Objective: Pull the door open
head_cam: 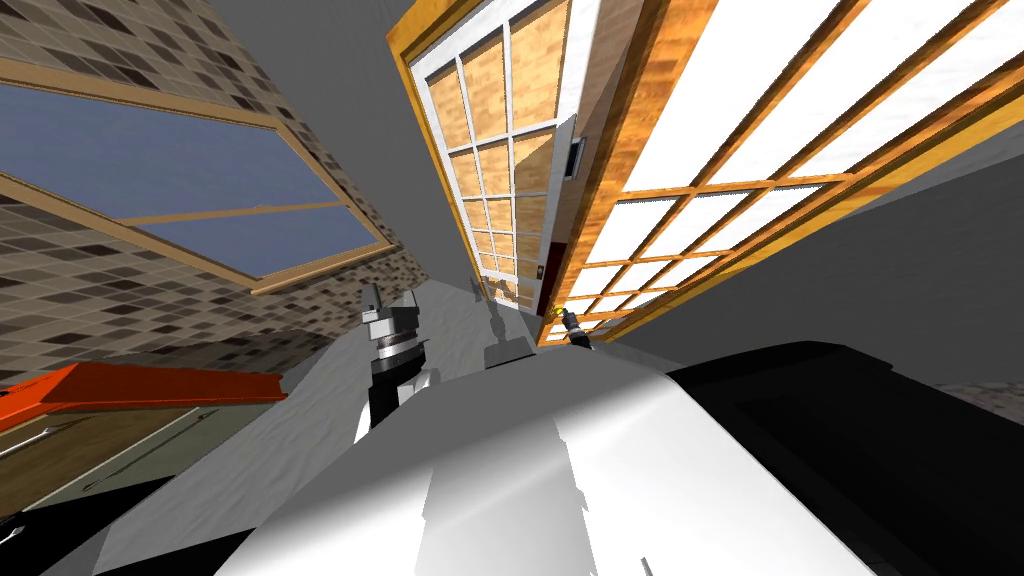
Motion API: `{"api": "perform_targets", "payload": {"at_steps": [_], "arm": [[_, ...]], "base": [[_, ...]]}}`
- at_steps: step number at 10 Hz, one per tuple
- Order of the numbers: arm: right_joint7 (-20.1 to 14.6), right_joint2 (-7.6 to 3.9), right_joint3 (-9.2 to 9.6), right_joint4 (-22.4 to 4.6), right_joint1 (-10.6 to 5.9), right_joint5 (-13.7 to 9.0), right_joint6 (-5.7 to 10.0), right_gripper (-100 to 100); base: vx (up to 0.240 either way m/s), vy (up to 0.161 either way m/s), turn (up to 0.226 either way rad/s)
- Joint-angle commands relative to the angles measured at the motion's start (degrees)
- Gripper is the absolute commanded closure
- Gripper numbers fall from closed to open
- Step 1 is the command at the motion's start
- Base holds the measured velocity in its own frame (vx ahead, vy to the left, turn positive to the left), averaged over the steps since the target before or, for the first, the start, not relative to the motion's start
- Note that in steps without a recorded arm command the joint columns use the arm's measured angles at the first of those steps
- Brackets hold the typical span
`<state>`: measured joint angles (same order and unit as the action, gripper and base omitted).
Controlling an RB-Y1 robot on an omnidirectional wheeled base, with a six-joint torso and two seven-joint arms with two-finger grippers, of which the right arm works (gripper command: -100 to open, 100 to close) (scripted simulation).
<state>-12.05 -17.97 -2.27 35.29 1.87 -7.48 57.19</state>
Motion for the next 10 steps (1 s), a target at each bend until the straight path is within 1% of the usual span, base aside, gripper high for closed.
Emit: {"api": "perform_targets", "payload": {"at_steps": [1,2,3,7,8,10], "arm": [[-2.34,0.4,0.64,-1.14,-1.27,-0.32,0.94,100],[-2.34,0.4,0.64,-1.14,-1.27,-0.32,0.94,100],[-4.26,0.31,0.58,0.18,-0.33,-1.44,-0.52,-100],[-10.29,1.0,1.53,1.23,-0.3,-4.24,-1.34,-100],[-10.71,1.0,1.53,1.23,-0.3,-4.24,-1.34,-100],[-14.38,1.47,2.18,1.96,-0.28,-6.17,-1.91,-100]], "base": [[-0.046,-0.024,0.049],[-0.017,-0.011,0.001],[-0.031,-0.013,0.028],[-0.066,-0.008,0.048],[-0.048,0.008,0.03],[-0.057,0.003,0.062]]}}
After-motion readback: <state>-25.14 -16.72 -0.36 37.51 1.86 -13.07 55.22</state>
